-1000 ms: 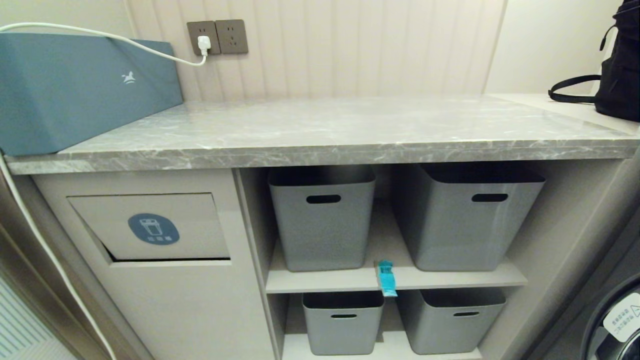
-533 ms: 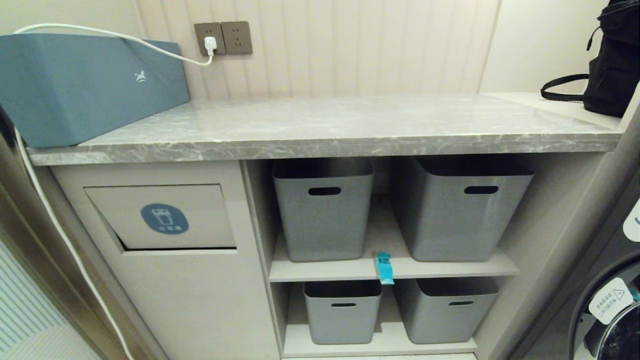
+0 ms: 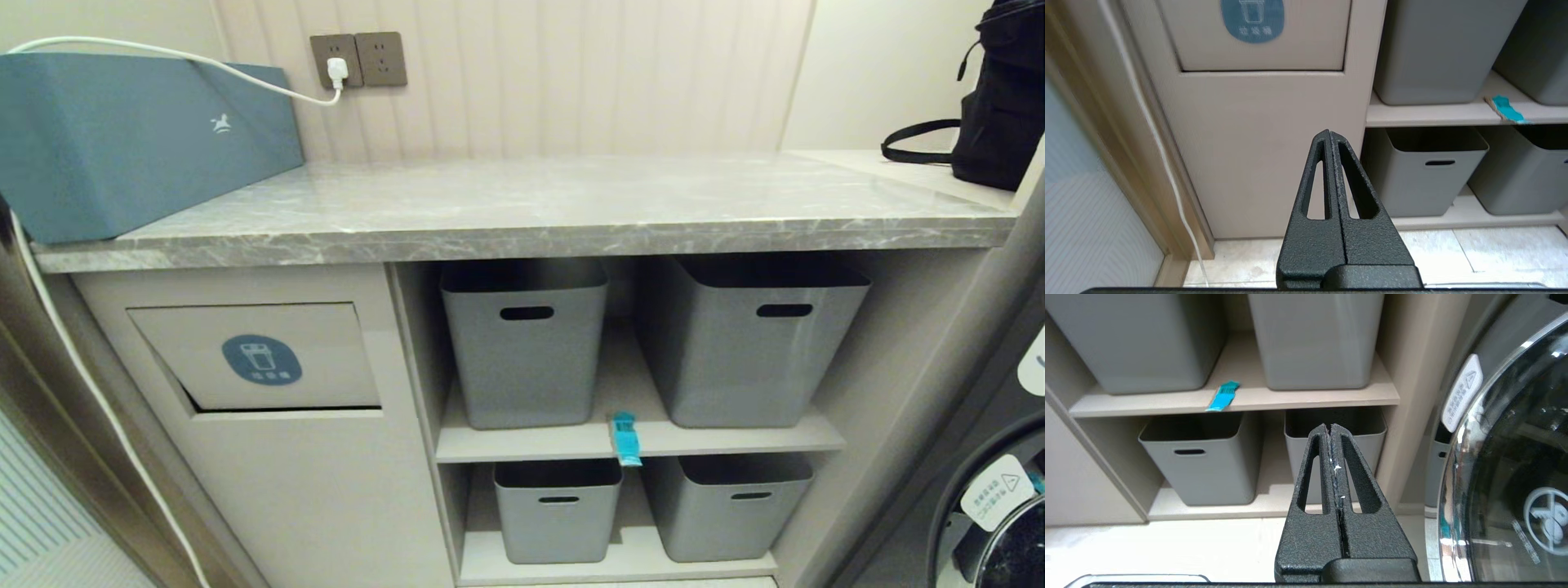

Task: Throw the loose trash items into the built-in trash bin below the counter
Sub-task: Pick up the garbage

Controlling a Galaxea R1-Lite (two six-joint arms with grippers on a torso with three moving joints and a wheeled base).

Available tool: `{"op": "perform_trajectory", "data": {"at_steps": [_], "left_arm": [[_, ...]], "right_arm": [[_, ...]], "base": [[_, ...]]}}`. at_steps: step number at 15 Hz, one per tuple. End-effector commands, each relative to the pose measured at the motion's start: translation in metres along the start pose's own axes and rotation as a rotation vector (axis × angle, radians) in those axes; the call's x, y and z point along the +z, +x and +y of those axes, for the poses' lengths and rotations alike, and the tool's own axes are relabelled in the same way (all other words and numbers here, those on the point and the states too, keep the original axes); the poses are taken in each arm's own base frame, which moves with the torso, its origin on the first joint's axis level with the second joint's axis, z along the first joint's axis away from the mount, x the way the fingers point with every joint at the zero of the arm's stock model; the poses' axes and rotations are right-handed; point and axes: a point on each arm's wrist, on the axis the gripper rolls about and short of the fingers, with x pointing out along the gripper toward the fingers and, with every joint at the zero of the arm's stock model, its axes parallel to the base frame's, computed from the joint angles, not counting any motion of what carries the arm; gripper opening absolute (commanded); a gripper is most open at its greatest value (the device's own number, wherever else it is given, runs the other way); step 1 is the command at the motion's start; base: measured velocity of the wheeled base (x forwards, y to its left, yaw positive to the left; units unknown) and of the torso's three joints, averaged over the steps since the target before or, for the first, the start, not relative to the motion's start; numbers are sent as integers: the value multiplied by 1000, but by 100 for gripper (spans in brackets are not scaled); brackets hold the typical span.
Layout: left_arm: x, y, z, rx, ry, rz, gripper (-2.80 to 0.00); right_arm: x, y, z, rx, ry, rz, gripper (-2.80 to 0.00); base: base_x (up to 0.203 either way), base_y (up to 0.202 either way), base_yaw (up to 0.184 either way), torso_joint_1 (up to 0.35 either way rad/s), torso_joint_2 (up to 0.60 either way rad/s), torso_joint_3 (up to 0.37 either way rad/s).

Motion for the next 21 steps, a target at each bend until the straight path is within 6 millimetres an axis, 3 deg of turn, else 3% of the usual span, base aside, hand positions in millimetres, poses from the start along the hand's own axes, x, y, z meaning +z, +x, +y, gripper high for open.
{"op": "perform_trajectory", "data": {"at_steps": [1,15,21], "left_arm": [[0,0,0,0,-1,5,-280],[0,0,0,1,-1,3,-280],[0,0,0,1,1,3,-280]], "right_arm": [[0,0,0,0,0,1,-280],[0,0,0,0,0,2,-280],[0,0,0,0,0,2,-280]], "base": [[0,0,0,0,0,0],[0,-29,6,0,1,-2],[0,0,0,2,1,-166]]}}
